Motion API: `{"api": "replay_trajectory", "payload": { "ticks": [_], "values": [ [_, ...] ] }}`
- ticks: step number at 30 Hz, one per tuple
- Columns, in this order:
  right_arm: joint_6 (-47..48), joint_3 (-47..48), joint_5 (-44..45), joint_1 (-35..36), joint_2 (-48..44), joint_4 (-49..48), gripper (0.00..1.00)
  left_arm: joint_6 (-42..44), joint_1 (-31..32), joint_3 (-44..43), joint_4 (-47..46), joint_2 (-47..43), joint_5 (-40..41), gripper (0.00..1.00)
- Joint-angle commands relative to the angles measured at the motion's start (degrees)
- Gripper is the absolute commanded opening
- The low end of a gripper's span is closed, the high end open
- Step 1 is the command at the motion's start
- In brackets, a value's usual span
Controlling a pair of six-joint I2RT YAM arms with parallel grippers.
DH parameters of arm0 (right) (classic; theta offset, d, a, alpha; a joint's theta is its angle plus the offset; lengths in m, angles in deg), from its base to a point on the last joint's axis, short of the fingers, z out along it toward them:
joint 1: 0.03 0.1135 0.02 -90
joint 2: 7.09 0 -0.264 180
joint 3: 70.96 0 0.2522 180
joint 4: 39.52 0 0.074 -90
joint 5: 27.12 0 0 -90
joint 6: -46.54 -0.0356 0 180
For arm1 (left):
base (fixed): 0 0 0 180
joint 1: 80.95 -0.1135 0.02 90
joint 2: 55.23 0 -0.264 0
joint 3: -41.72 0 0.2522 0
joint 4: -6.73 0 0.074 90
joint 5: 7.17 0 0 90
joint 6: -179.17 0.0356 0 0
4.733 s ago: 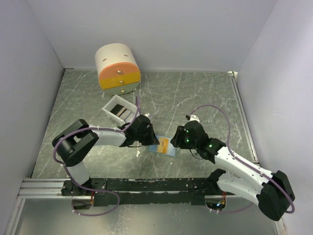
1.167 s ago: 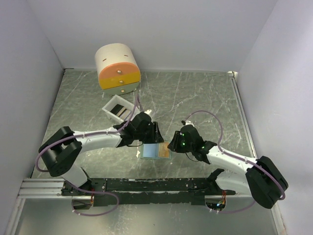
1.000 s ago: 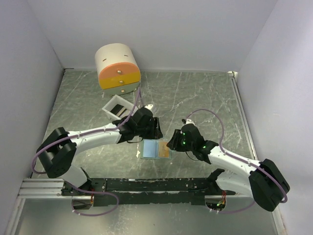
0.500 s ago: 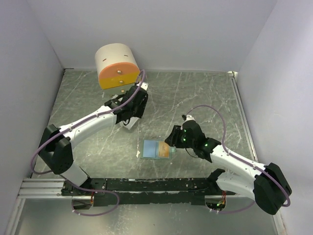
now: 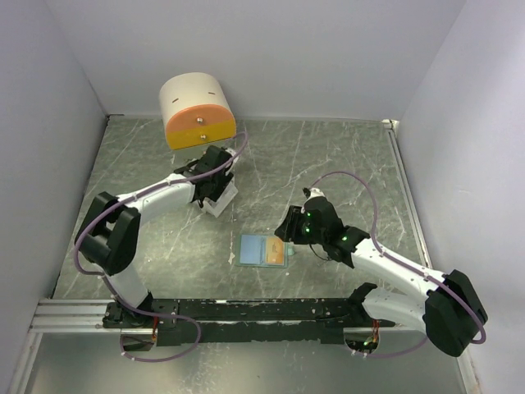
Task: Put the credit cards into the card holder
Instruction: Pick up the credit card from the storage box.
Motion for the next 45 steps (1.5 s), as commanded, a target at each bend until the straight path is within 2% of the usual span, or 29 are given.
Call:
{"api": "replay_trajectory", "payload": {
  "ticks": [1,6,7,8,10,16,23,32,45],
  "values": [
    [1.0,1.9,0.1,0.3,0.3,0.6,0.43,5.4,-0.9,2.2,-5.1,1.3,-0.9,0.71],
    [0.7,2.3,0.0,0.2,1.0,0.1,0.43,6.5,-0.9,3.7,-6.9,2.5,-3.9,0.72],
    [0.7,2.4,-0.1,0.2,1.4,0.0,0.43,6.5,-0.9,3.7,-6.9,2.9,-4.0,0.75],
    [0.5,2.6,-0.2,0.3,1.6,0.0,0.43,6.6,-1.0,3.7,-6.9,3.5,-3.9,0.82],
    [0.4,2.7,-0.2,0.2,1.9,-0.2,0.43,7.0,-0.9,3.3,-6.8,4.6,-3.3,0.83],
    [0.3,2.6,-0.1,0.2,1.5,0.1,0.43,8.1,-0.9,1.9,-7.4,7.0,-2.9,0.82],
    [0.4,3.3,0.2,0.3,0.8,0.7,0.43,9.9,-1.0,1.4,-9.1,9.7,3.7,0.79],
    [0.0,3.4,0.2,0.2,0.5,0.6,0.43,10.7,-1.2,1.8,-12.6,7.9,10.6,0.70],
    [0.4,3.6,0.4,0.3,-0.3,1.4,0.43,9.7,-3.8,1.6,-13.5,7.3,14.5,0.64]
  ]
}}
